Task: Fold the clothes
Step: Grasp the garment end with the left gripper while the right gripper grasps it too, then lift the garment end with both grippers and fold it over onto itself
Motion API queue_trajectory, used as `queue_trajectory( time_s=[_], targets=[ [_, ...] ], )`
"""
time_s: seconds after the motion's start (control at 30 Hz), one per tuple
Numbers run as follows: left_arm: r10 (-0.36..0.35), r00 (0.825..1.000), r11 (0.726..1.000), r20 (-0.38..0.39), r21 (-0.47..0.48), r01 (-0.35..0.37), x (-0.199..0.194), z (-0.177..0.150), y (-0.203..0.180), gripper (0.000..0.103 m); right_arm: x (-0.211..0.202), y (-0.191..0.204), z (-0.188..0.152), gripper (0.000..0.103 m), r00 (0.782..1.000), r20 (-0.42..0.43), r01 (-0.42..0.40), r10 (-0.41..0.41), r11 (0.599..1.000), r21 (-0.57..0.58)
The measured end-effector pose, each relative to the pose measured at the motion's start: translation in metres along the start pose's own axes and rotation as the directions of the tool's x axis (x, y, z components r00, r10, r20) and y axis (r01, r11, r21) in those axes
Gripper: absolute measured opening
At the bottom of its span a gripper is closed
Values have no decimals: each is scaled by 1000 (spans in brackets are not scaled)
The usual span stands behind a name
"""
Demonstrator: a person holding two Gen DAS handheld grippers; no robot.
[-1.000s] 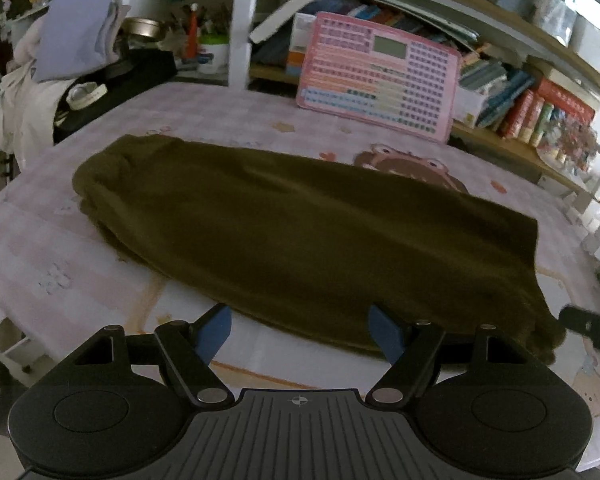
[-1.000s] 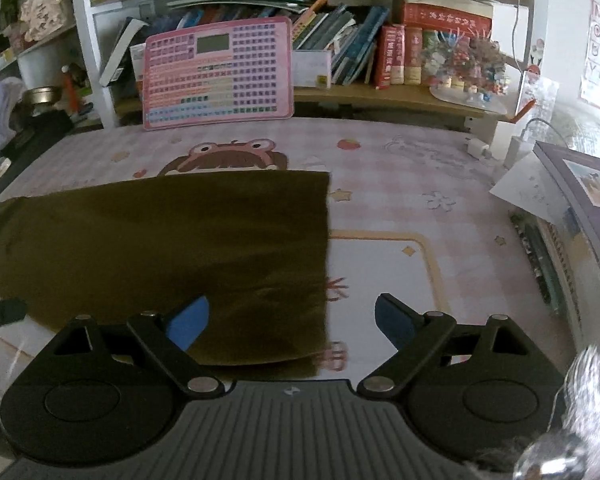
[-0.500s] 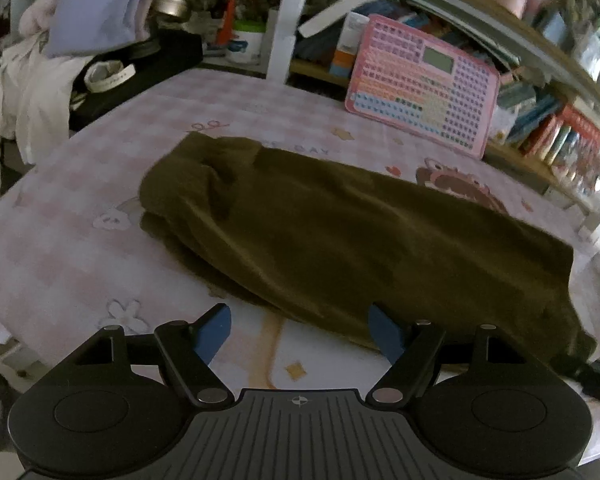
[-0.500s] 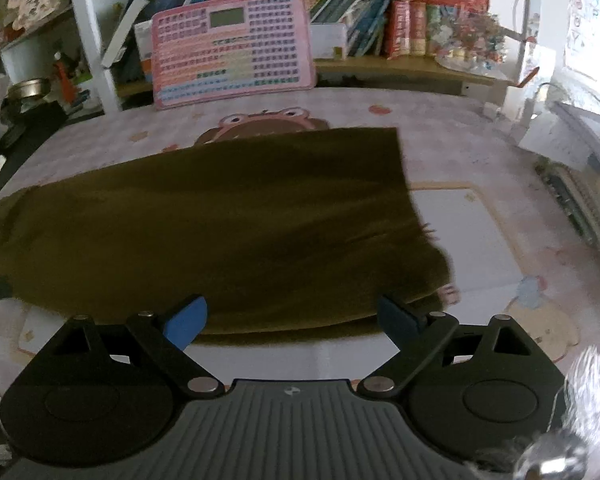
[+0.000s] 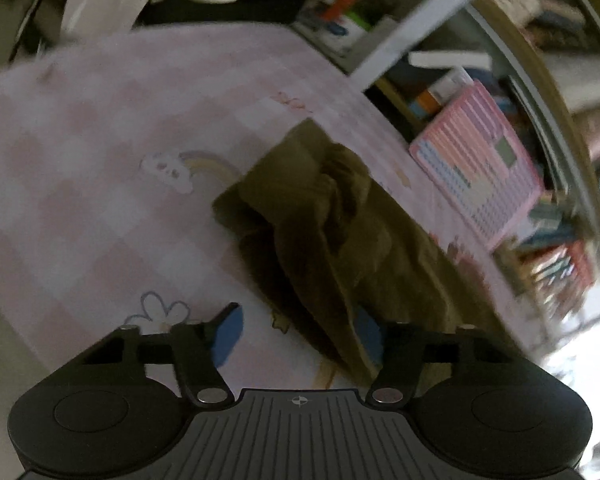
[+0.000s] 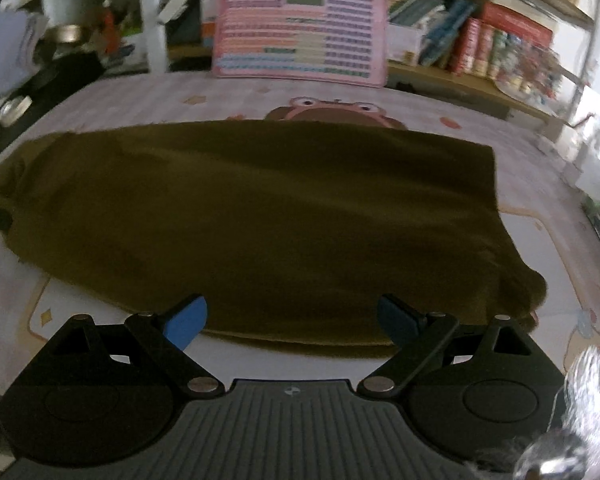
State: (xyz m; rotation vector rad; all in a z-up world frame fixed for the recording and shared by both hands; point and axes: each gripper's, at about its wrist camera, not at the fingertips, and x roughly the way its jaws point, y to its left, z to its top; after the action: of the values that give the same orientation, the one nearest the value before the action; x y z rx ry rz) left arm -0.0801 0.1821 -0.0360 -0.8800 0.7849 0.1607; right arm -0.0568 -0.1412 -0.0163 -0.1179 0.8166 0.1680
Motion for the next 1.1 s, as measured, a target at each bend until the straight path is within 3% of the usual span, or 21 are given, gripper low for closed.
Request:
queue_trajectory(
  time_s=[0.13,0.3,0.47,0.87,1.0,1.1],
  targets=[
    [-43,999,992,25,-117,46,13,14,11,49,10,15,9,92,1000,19,-4,5,999,-37],
    [-59,997,980,42,-185,66,24,27,17,49,23,38,31,92,998,57,-36,38,999,-32],
    [-62,997,980,41,-189,69,25,30,17,50,44,68,57,91,992,97,-71,78,994,-78],
    [-95,995,975,35,-200,100,23,30,25,55,118,102,125,91,987,149,-34,53,991,-127],
    [-96,995,973,39,-208,102,23,29,24,55,142,109,124,91,997,79,-6,19,986,-164],
    [-102,994,968,47,-226,110,24,28,24,59,132,108,116,91,995,98,-9,27,984,-175]
  ],
)
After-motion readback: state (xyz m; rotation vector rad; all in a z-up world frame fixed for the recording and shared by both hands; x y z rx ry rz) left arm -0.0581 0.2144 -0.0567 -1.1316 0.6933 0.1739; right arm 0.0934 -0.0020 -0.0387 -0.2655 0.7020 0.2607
